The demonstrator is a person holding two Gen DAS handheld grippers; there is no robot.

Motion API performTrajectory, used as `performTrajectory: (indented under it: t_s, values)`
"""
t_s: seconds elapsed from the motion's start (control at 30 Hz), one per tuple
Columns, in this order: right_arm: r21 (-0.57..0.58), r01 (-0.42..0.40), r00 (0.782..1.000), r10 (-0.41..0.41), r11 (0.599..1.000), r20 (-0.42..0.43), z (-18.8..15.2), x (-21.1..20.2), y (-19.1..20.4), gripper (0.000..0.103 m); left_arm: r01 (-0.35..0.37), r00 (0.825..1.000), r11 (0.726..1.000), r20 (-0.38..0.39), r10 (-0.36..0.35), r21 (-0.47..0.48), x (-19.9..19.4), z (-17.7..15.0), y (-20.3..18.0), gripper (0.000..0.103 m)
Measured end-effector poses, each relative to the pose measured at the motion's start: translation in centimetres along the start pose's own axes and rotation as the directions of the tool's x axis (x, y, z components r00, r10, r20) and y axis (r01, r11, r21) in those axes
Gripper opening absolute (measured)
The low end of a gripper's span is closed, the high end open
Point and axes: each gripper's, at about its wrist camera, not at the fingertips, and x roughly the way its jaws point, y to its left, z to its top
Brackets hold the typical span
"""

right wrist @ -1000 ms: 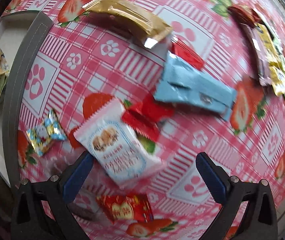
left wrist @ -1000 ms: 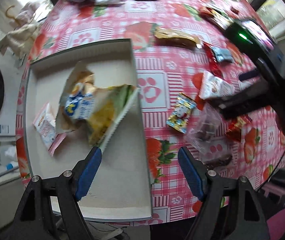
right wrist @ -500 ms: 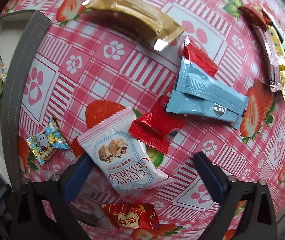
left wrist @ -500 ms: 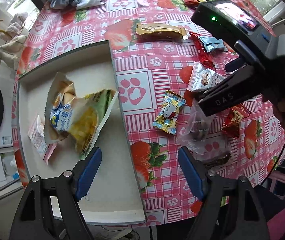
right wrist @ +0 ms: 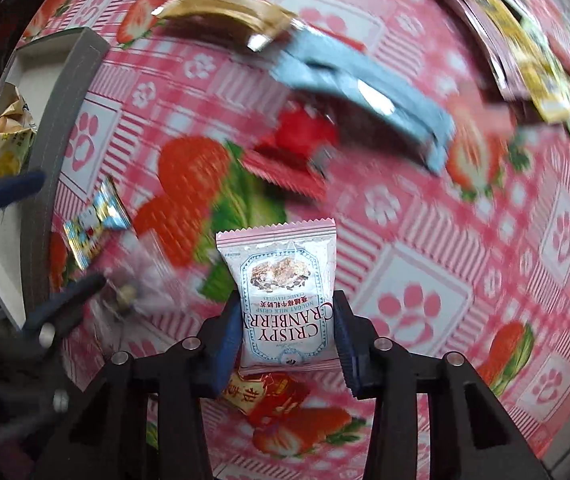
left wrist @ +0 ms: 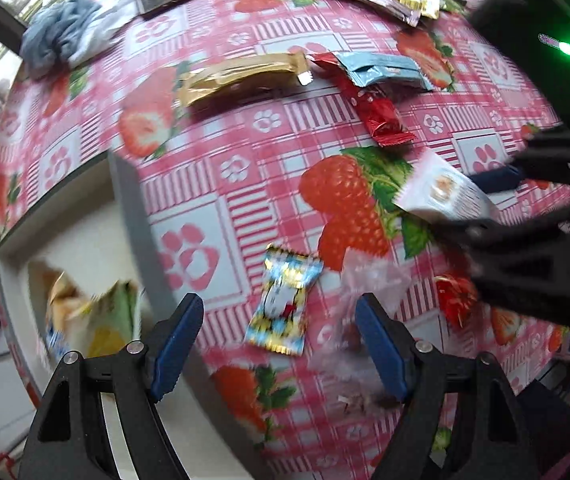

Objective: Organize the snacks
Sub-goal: 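Grasp a Crispy Cranberry packet with the right gripper while the left grasps the Hello Kitty candy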

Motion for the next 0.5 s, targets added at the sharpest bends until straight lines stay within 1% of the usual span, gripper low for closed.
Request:
performTrajectory:
  t_s: [0.07, 0.13, 0.2, 0.23, 0.27, 0.3, 0.43, 0.5]
  values:
    - [0.020, -0.015, 1.000, 0.015, 1.000, -0.002, -0.5, 0.2, -0.7, 0.044, -0.015, 0.999, 1.000, -0.030, 0.015, 0.008, 1.3, 0.5, -0.1, 0.082]
    - [0.034, -0.027, 1.000, 0.027, 0.999, 0.000, -0.8, 0.2, -1.3, 0.044, -0.007, 0.999, 1.000, -0.052, 0.007, -0.003, 2.1, 0.8, 0.3, 0.082]
    - [0.038, -0.029, 1.000, 0.029, 0.999, 0.002, -0.8, 0.2, -1.4, 0.044, -0.019, 0.997, 1.000, -0.075, 0.017, -0.015, 2.8, 0.8, 0.7, 0.081]
    - [0.038, -0.028, 1.000, 0.027, 0.999, 0.003, -0.9, 0.3, -1.5, 0.044, -0.019, 0.996, 1.000, -0.086, 0.017, -0.021, 3.1, 0.8, 0.9, 0.081]
    - [0.037, -0.026, 1.000, 0.026, 0.999, 0.003, -0.9, 0.3, -1.4, 0.045, -0.004, 0.995, 1.000, -0.097, 0.001, -0.028, 3.4, 0.7, 1.1, 0.081]
    - [0.034, -0.026, 1.000, 0.026, 0.999, 0.004, -0.9, 0.3, -1.5, 0.045, 0.015, 0.995, 0.999, -0.094, -0.018, -0.038, 3.6, 0.6, 1.2, 0.081]
    - [0.038, -0.029, 1.000, 0.029, 0.999, 0.006, -0.8, 0.2, -1.2, 0.045, 0.031, 0.995, 0.998, -0.096, -0.036, -0.057, 4.1, 0.5, 1.1, 0.081]
    - [0.040, -0.031, 1.000, 0.031, 0.999, 0.007, -0.8, 0.2, -1.2, 0.045, 0.034, 0.996, 0.998, -0.083, -0.039, -0.056, 4.0, 0.4, 0.9, 0.077]
